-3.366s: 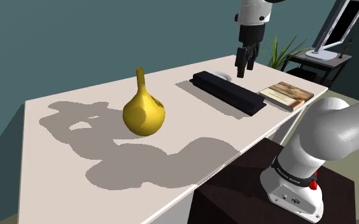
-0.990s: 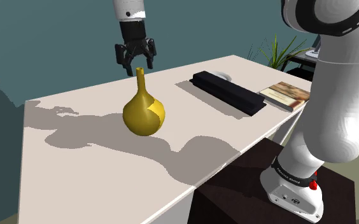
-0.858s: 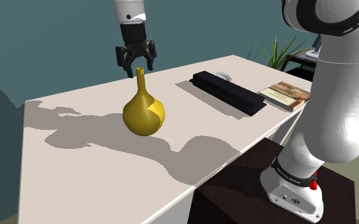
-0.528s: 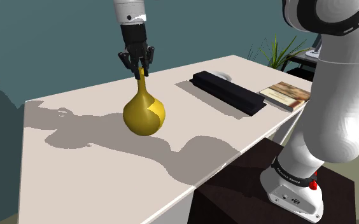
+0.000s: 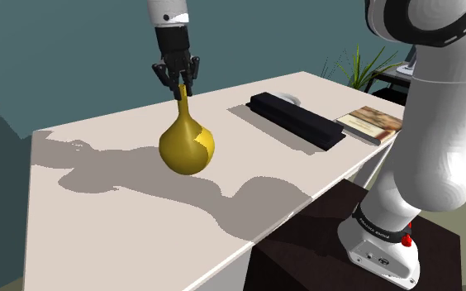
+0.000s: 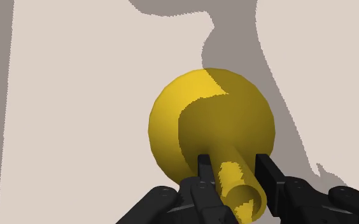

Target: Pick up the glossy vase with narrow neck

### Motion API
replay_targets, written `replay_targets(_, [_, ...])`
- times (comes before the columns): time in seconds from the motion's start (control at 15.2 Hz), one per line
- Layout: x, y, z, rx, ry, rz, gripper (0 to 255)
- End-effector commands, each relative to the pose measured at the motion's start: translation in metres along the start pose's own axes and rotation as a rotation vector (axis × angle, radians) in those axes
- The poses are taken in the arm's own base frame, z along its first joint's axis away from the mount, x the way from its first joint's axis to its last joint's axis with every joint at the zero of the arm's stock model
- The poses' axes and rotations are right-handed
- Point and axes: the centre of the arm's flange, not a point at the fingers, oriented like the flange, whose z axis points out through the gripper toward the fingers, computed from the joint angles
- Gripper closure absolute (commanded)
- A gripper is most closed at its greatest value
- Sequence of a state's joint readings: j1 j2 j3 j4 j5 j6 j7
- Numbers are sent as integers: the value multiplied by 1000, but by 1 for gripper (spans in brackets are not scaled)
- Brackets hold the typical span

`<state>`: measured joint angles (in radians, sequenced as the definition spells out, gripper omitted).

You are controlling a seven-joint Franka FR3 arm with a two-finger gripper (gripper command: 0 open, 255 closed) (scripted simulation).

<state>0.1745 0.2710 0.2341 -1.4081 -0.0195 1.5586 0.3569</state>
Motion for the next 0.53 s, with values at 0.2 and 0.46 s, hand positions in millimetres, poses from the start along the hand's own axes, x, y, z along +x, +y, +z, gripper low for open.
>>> replay_targets(0.2, [-3, 0, -26, 0, 1, 0, 255])
replay_targets(0.46, [-5, 0, -47, 0, 1, 0, 255])
